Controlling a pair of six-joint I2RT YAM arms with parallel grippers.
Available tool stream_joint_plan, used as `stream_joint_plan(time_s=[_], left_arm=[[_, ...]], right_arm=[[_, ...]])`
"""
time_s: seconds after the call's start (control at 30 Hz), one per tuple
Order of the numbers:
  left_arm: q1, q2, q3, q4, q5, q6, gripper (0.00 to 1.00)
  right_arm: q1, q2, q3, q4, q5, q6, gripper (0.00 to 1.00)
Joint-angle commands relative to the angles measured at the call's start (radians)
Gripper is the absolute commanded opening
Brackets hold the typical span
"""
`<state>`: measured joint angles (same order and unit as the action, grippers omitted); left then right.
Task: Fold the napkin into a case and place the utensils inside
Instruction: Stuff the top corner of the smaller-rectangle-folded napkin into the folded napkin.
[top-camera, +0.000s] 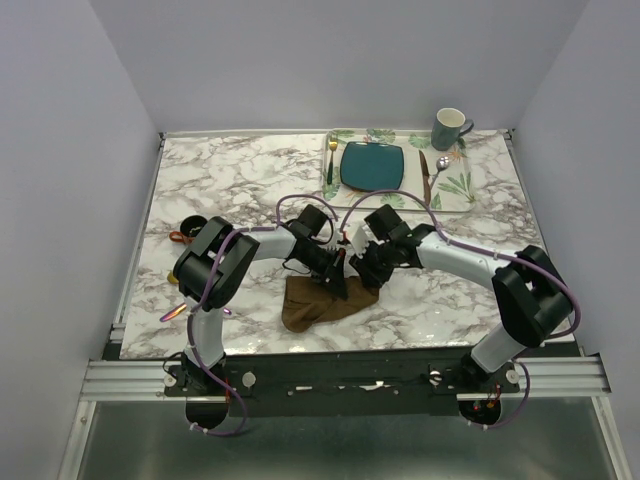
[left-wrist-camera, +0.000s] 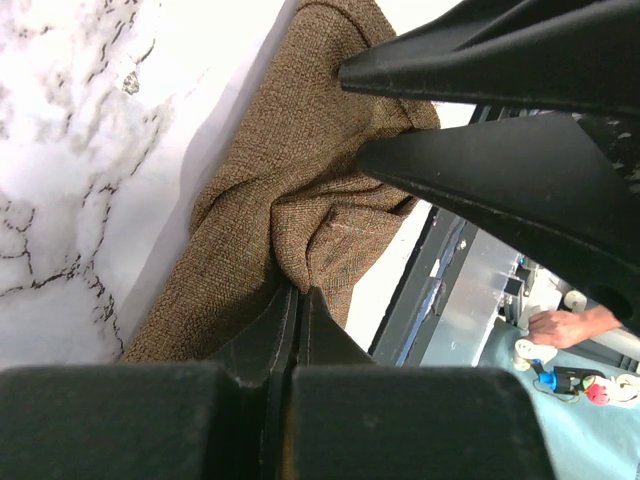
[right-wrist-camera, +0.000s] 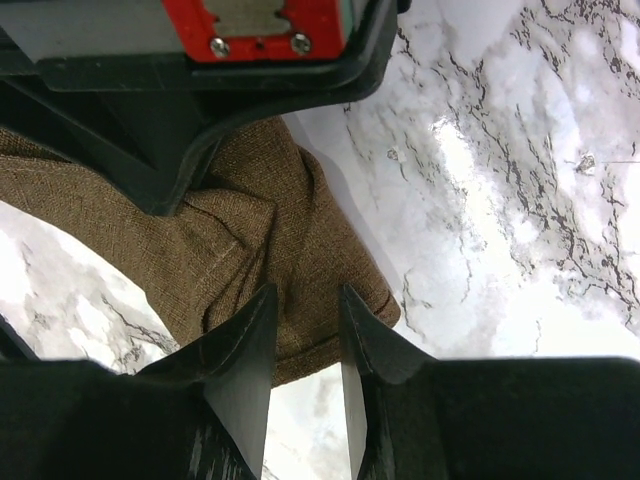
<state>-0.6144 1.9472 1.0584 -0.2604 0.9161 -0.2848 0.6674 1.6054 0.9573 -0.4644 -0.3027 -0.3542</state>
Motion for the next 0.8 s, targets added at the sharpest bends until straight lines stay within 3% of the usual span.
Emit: stream_joint_plan(time_s=[0.0,0.23,0.33,0.47,0.77], left_arm=[[0.008,0.030,0.008,0.020,-0.043,0.010,0.00],[0.010,0.033,0.009,0.018,-0.040,0.007,0.00],[0.010,0.033,0.014,0.020,-0.039,0.007,0.00],[0.010,0.027,0.018,0.020,-0.033,0.006,0.00],[0.007,0.015,0.055,0.017,-0.011,-0.014,0.00]], right_arm=[[0.018,-0.004,-0.006,-0.016,0.031,0.017,0.39],[0.020,0.042,0.003,-0.007,0.076,0.021,0.36],[0.020,0.047,0.015,-0.003,0.089,0.023,0.27],[0.020,0.025,0.026,-0.006,0.071,0.023,0.01],[0.020,-0.015,0.057,-0.025,0.019,0.029,0.01]])
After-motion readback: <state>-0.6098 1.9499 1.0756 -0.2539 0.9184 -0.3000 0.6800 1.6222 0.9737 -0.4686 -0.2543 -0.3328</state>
